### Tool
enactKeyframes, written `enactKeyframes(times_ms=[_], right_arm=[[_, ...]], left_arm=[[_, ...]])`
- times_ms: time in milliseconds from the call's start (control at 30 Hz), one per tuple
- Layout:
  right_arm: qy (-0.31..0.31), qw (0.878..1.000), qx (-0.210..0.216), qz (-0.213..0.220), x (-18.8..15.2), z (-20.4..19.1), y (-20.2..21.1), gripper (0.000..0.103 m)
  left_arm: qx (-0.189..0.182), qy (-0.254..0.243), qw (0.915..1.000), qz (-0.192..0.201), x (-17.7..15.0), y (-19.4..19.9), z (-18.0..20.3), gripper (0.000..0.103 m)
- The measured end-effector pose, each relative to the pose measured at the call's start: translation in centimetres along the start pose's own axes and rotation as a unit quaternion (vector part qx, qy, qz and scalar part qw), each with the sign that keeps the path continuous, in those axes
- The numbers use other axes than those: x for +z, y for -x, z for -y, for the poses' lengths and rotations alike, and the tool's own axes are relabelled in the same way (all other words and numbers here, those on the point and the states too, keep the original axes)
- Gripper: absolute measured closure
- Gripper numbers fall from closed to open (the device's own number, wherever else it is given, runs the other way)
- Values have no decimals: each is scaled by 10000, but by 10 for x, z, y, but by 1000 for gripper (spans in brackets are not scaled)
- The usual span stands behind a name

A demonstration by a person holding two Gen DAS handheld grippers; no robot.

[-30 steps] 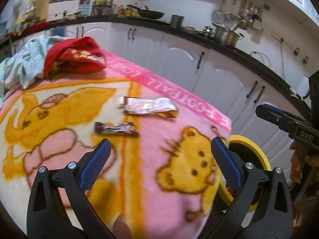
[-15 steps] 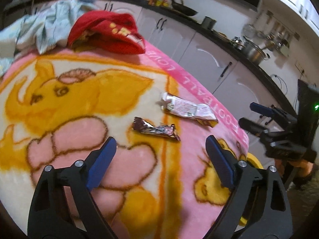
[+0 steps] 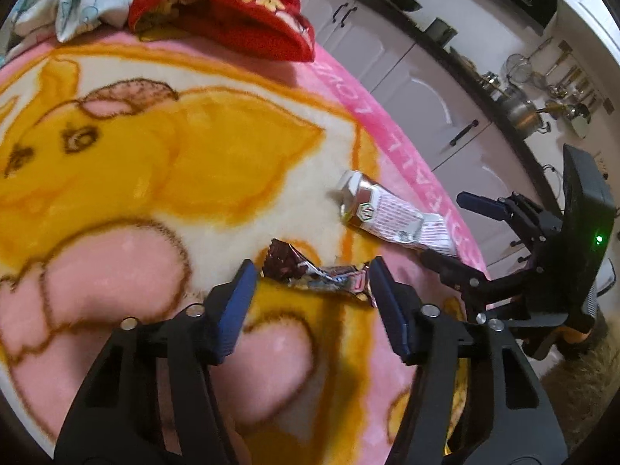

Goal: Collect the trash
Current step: 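Grasp the brown chocolate wrapper with the left tool while the right tool grasps the white packet, then carry the chocolate wrapper and white packet over the bin with both tools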

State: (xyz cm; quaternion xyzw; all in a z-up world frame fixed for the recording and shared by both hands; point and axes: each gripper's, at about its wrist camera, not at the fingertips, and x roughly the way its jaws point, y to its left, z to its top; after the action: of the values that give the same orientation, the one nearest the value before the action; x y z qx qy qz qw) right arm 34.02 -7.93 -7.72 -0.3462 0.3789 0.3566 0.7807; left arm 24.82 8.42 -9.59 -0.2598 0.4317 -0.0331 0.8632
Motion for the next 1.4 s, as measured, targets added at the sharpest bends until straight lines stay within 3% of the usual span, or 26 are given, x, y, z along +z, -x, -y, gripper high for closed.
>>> enactKeyframes(times_ms=[133, 233, 300, 433, 667, 733, 833, 1067, 1400], right_arm=[[99, 9998, 88, -173, 3, -1, -20, 20], [68, 9995, 229, -198, 4, -3, -28, 36], [-102, 9991, 377, -137, 3, -3, -29, 42], [-586, 9973, 446, -38, -6, -1, -26, 44], [-1537, 9872, 429, 63, -37, -5, -8, 53], [-1695, 9849, 351, 102, -46, -10, -1, 53], [-1897, 9811, 332, 188, -59, -14, 9, 53], [-2262, 9727, 287, 435, -93, -25, 40, 53], [-2777, 9582, 17, 693, -154, -19, 100, 53]], left_arm=[[150, -89, 9998, 28, 2, -8, 2, 60], [254, -184, 9995, 43, 5, -11, 5, 64], [357, -303, 9989, 71, 5, -12, 7, 66], [647, -569, 9962, 143, 1, -13, 9, 80], [781, -929, 9924, 179, -8, -10, 16, 85], [703, -943, 9929, 176, -10, -9, 17, 92], [562, -970, 9936, 151, -18, -6, 20, 96], [292, -1101, 9932, 239, -37, 7, 37, 97], [-47, -1828, 9818, 519, -60, 29, 107, 97]])
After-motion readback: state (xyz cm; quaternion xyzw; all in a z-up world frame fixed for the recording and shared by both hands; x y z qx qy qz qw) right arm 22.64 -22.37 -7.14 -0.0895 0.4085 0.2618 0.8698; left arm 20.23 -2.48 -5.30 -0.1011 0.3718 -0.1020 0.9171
